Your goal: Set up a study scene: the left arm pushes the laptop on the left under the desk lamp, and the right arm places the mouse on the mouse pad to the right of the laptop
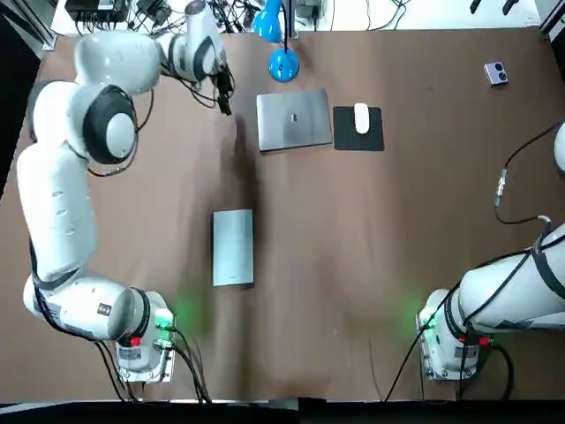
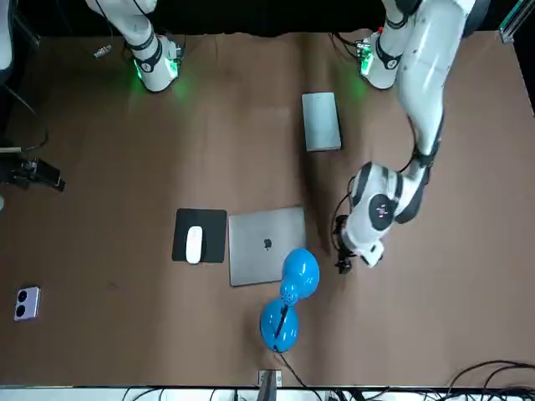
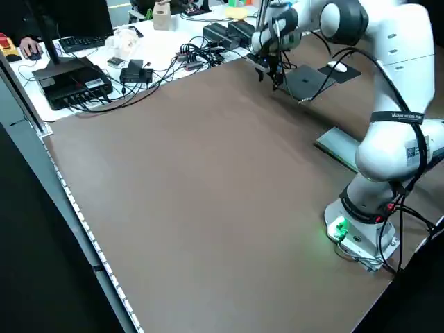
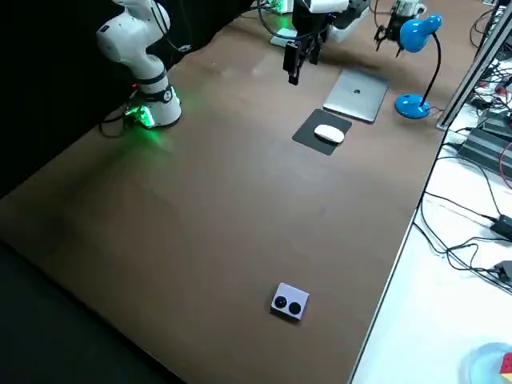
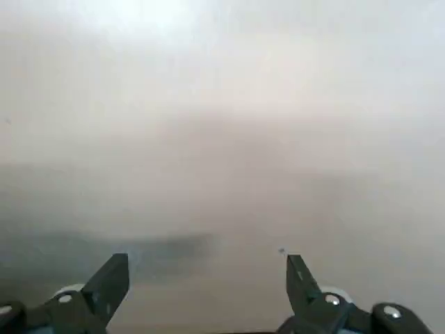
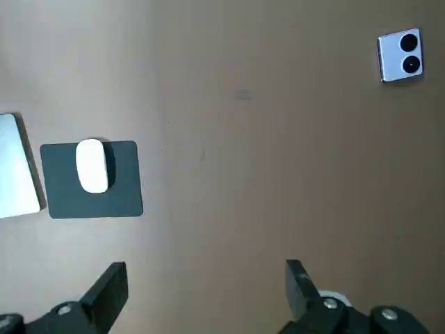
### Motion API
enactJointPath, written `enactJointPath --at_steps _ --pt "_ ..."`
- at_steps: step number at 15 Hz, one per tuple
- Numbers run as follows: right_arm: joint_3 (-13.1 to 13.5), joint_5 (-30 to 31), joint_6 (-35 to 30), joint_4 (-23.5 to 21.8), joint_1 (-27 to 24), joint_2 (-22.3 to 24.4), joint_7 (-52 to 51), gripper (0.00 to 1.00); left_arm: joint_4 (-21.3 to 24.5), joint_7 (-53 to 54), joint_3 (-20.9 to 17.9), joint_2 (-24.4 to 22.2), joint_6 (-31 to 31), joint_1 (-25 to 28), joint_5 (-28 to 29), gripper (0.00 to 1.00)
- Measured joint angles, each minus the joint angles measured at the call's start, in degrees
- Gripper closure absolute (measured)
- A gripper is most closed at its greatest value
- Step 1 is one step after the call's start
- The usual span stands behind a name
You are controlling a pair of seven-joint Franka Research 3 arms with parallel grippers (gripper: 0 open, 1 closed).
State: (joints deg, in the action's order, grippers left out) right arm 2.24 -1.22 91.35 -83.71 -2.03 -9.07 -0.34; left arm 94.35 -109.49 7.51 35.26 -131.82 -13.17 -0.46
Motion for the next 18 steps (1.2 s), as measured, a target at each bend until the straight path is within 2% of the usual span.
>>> enactJointPath --at_steps 4,8,14,18 --pt "0.00 -0.01 -0.01 -0.05 -0.05 0.00 0.00 0.00 0.29 11.34 -0.33 -6.16 7.89 3.39 0.99 0.00" --pt "0.00 -0.01 -0.01 -0.06 -0.06 0.00 0.00 0.00 0.38 26.27 -0.43 -9.77 16.49 6.76 1.00 0.00" --pt "0.00 -0.02 -0.01 -0.06 -0.08 0.00 0.00 0.00 -0.25 55.25 -0.49 -15.32 24.42 14.51 1.01 0.00" --pt "0.01 -0.03 -0.01 -0.07 -0.11 0.00 0.00 0.00 -1.07 72.28 -0.42 -17.63 26.88 20.32 1.01 0.00"
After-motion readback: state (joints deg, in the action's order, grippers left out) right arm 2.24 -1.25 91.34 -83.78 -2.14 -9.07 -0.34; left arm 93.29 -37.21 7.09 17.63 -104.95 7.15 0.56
